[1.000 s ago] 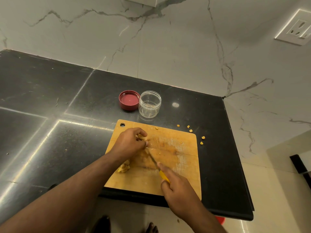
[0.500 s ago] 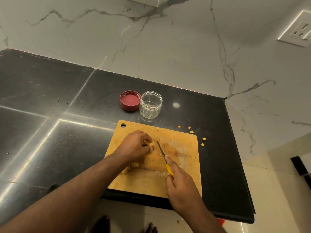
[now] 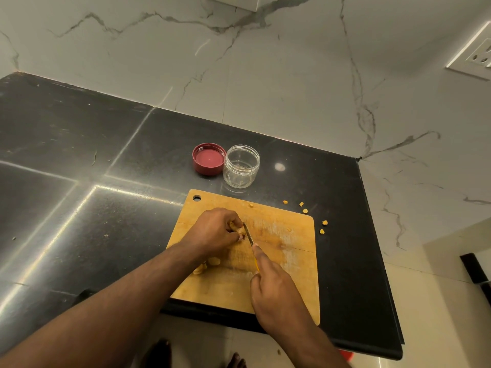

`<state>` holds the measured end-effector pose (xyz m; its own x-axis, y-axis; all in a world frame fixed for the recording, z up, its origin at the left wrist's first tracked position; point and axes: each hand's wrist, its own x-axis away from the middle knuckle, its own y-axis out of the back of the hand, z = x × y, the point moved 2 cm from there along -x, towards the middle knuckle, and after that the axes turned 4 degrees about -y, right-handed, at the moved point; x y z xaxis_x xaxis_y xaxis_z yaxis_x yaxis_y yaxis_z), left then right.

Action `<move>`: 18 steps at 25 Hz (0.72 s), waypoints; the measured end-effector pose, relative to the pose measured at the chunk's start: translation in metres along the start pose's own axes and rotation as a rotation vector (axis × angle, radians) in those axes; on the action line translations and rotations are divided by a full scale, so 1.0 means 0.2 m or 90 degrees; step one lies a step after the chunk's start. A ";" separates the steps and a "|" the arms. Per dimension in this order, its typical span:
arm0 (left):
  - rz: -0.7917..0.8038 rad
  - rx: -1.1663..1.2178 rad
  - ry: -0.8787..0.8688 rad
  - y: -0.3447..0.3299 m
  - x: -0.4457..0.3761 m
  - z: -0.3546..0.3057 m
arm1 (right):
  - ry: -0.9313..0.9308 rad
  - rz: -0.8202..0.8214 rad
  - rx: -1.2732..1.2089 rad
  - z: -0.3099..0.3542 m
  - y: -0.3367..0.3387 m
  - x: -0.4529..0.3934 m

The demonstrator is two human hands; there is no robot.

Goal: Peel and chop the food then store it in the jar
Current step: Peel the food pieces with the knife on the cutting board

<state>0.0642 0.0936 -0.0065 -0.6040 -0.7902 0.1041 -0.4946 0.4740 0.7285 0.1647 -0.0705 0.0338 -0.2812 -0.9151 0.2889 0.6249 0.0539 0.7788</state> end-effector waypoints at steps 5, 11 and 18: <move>-0.002 -0.012 -0.010 -0.01 0.00 0.00 | 0.001 0.009 0.015 0.02 -0.01 -0.01; -0.010 -0.023 -0.021 -0.01 0.00 0.00 | 0.001 0.034 0.039 0.05 0.00 -0.05; -0.015 -0.022 -0.013 0.00 0.00 -0.01 | -0.024 0.039 0.037 0.05 -0.03 -0.09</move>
<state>0.0653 0.0934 -0.0056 -0.6059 -0.7921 0.0732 -0.4872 0.4423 0.7530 0.1596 -0.0506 0.0297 -0.2726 -0.8936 0.3567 0.5990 0.1326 0.7897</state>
